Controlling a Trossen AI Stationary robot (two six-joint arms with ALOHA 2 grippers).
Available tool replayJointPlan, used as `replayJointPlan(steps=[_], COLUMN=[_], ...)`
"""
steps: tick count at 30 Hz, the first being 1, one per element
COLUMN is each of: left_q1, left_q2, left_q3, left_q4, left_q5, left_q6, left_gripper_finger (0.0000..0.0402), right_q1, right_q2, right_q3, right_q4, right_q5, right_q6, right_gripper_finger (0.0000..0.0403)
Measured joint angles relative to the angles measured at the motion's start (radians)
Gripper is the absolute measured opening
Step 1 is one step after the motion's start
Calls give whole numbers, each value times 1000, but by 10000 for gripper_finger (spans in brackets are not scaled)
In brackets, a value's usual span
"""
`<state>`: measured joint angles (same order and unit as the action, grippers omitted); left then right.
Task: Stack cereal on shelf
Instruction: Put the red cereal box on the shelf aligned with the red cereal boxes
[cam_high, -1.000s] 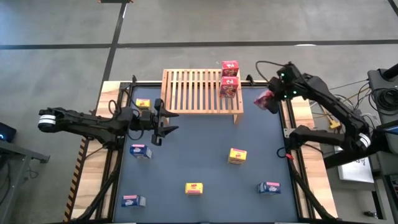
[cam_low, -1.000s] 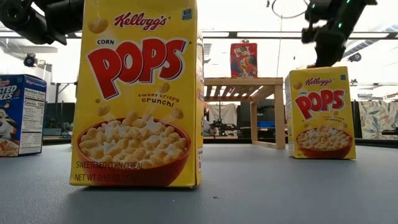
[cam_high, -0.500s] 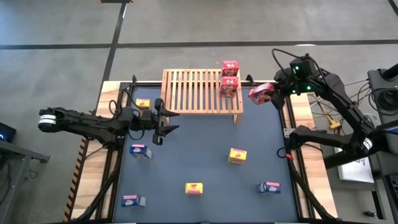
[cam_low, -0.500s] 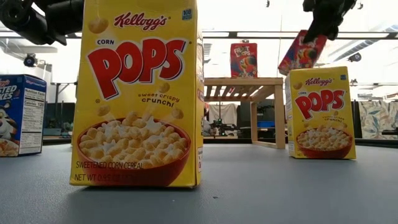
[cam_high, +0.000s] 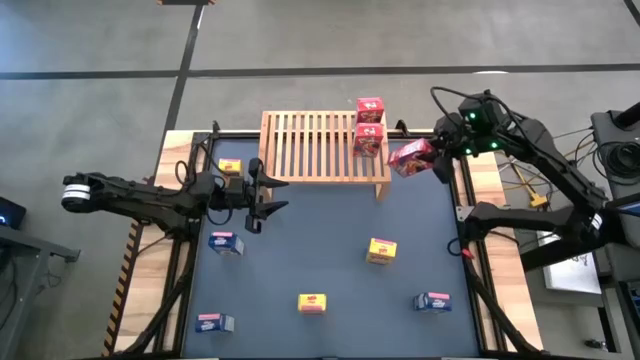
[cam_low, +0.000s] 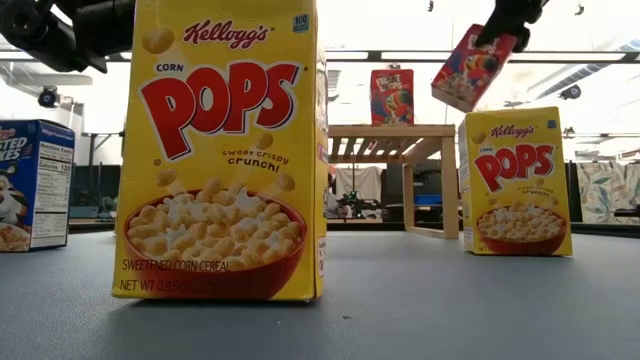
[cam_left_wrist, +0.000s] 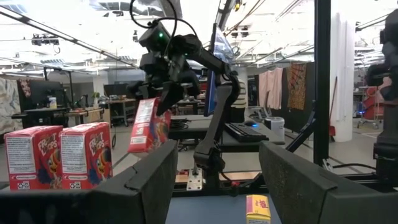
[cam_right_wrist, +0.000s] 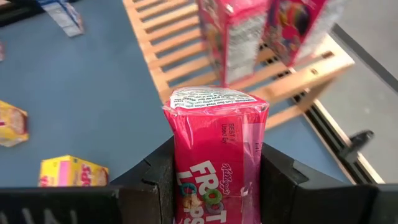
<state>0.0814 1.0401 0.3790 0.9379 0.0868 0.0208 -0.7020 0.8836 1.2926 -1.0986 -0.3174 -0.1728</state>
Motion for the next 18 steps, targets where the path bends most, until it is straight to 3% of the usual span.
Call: replayJointPlan(steps=[18], left_q1=[1], left_q2=[0], left_q3=[0], left_q4=[-4], left_q5=[-1], left_q6=[4], left_gripper_finger=[209], right_q1=[149], right_q2=[123], right_q3=[91], right_q4=[38], right_q5=[4], right_q6=[59], right_gripper_finger=[150])
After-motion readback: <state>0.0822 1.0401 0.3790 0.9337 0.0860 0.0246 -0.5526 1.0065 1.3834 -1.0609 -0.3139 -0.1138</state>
